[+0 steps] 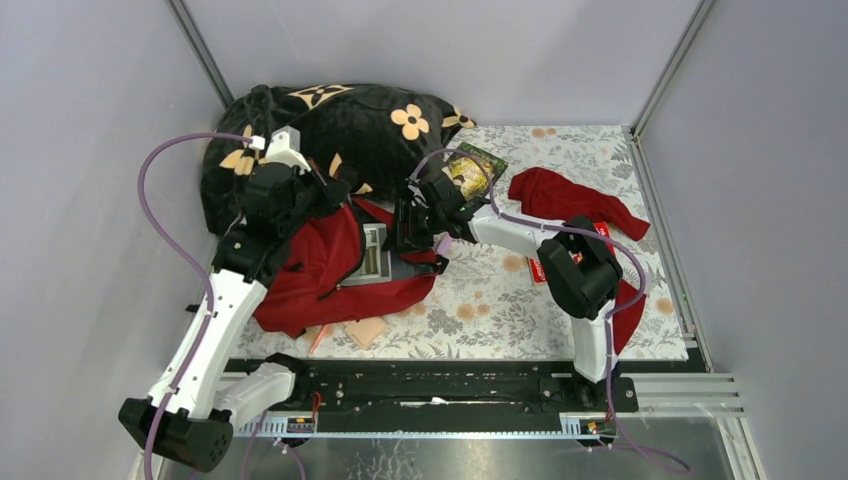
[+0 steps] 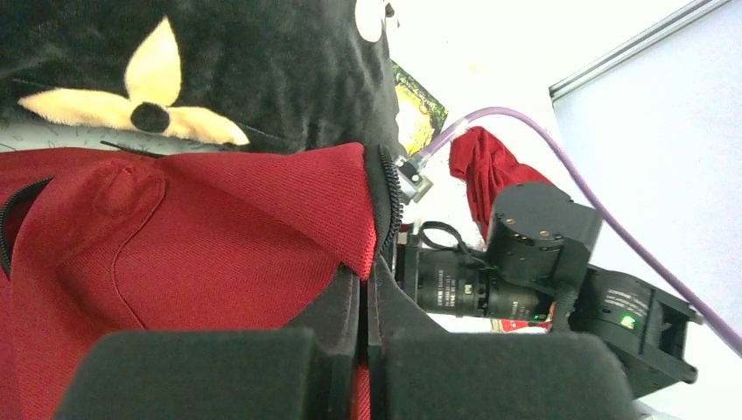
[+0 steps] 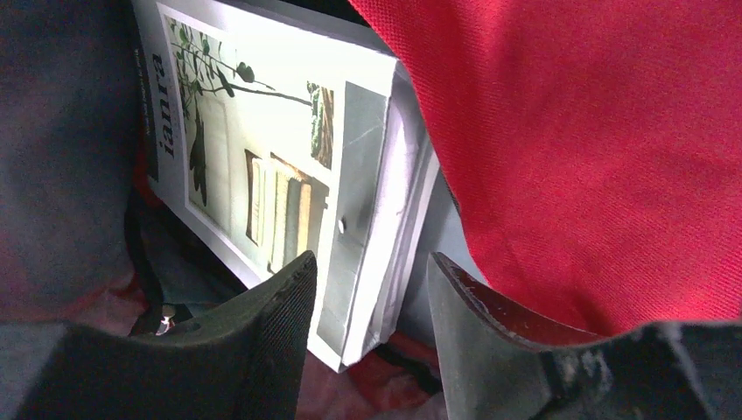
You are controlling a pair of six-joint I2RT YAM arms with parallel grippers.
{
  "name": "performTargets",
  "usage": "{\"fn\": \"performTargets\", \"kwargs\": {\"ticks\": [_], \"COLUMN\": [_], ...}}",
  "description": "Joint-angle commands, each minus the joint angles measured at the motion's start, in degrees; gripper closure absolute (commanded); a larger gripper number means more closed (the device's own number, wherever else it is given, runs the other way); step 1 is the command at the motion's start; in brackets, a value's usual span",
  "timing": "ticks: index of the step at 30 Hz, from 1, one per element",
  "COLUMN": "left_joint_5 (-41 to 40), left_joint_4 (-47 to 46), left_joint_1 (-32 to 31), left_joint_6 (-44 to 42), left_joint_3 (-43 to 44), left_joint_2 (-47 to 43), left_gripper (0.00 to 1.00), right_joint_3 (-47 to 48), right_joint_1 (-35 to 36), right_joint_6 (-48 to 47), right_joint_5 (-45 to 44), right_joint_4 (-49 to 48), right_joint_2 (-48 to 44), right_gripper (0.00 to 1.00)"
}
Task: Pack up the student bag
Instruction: Place the book in the student bag.
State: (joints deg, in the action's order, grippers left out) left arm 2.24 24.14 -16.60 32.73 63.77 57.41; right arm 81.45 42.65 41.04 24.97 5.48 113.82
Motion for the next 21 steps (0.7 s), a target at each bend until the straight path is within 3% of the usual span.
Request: {"fn": "performTargets", "kwargs": {"ticks": [1,10,17,21], "left_joint_5": [2.5,5.7,7.7,6.4], "left_joint_4": [-6.0,-7.3,-7.3,-6.2], "left_joint_1": [0.4,0.3,0.3,0.3], "left_joint_6": [-1.7,-3.8,-4.1,-5.4], "left_joint_3": [3.8,5.6,4.3,3.3], "left_joint_2": [-0.5,1.6,3.2,3.6], "left_gripper": [1.0,1.0,1.0,1.0], "right_joint_3": [2.0,8.7,19.0,19.6], "right_joint_1": [1.3,5.0,8.1,8.6], "right_joint_6": [1.6,5.9,6.5,5.5], "right_joint_5": [4.1,8.3,11.0,11.3], "right_joint_4": [-4.3,-8.7,-7.1,-5.9], "right_joint_2": [2.4,7.8,13.6,13.7], "right_gripper": [0.45,0.61,0.61,0.58]}}
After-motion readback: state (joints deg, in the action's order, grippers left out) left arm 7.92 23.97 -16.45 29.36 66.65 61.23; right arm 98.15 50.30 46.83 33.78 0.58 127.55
